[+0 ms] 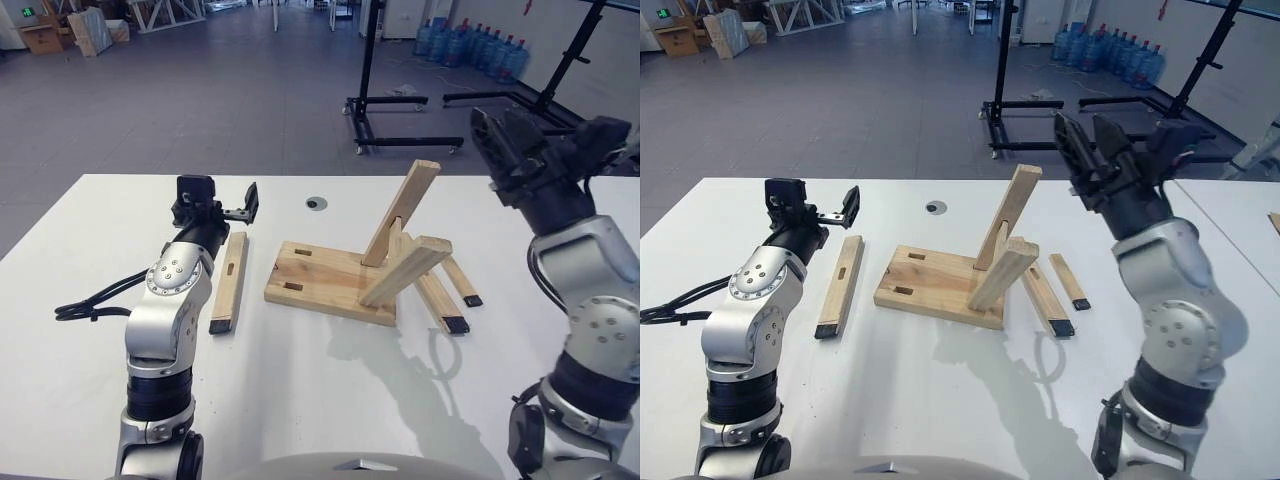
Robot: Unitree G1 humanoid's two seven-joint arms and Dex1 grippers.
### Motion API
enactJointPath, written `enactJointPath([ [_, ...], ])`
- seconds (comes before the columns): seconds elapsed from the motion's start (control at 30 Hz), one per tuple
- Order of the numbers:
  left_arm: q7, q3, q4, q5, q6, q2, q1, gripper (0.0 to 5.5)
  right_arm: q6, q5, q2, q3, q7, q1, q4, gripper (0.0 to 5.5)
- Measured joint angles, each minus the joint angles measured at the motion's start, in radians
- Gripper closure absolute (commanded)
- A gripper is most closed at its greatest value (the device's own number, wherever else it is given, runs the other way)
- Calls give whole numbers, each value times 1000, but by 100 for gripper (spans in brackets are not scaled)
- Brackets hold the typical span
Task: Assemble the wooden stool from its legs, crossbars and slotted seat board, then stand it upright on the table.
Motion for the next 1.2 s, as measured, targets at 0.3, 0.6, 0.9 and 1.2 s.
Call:
enactJointPath([
  [0.3, -6, -8, -4, 8, -20, 14, 23, 44, 271, 168, -360, 44, 484, 400, -56, 202],
  [0.6, -4, -48, 12, 7, -23, 1, 36, 44, -186, -585, -322, 444, 316, 239, 49, 202],
  [0.9, -5, -74, 32, 22, -54, -1, 36, 44, -590, -957, -115, 426, 25, 89, 168, 202],
  [1.2, -8, -83, 38, 29, -65, -8, 39, 44, -240, -531, 127, 261, 16, 156, 192, 202],
])
